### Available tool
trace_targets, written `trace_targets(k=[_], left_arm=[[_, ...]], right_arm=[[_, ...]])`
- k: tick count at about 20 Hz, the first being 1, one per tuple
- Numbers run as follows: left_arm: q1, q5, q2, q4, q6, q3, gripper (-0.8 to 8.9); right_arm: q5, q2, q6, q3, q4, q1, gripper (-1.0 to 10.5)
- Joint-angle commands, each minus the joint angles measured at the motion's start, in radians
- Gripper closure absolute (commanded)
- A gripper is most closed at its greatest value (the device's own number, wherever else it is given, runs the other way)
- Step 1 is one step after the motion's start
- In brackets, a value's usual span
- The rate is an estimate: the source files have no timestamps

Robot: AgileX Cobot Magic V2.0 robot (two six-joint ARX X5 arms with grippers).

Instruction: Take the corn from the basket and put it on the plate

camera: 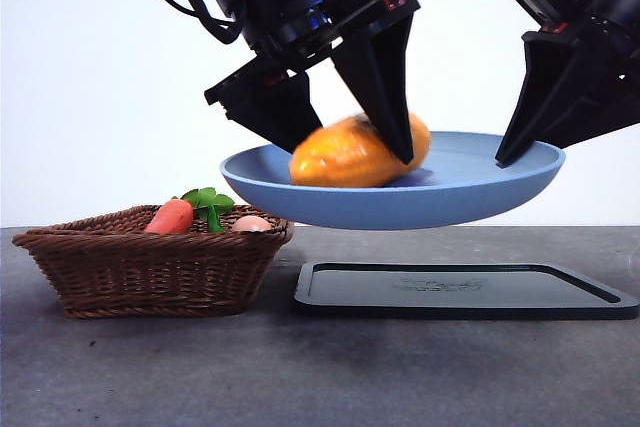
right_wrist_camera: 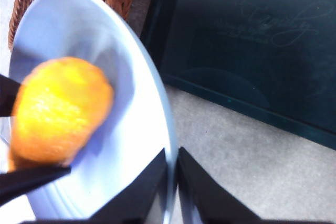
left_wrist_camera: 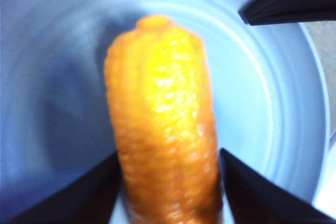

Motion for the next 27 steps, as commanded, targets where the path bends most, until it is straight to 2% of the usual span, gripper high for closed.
trace_targets(k=[1, 10, 19, 23, 27], left_arm=[[-0.012, -0.005, 0.025, -0.007, 0.016, 0.018, 4.57], [-0.012, -0.003, -0.021, -0.034, 0.016, 0.024, 4.20], [-0.009, -0.004, -0.077, -0.190, 0.044, 0.189, 4.20], [-0.005, -0.004, -0.078, -0.249, 0.059, 0.271, 4.21], [-0.005, -0.004, -0.080, -0.264, 0.062, 0.318, 4.22]], right_arm=[[-0.025, 0.009, 0.010, 0.019, 0.014, 0.004, 9.4], [-0.023, 0.009, 0.004, 0.019, 0.008, 0.004, 9.4], [-0.015, 0.009, 0.002, 0.019, 0.008, 0.002, 9.4], [-0.015, 0.022, 0.002, 0.019, 0.021, -0.037, 9.4], [-0.016, 0.090, -0.003, 0.026, 0.054, -0.123, 9.4]])
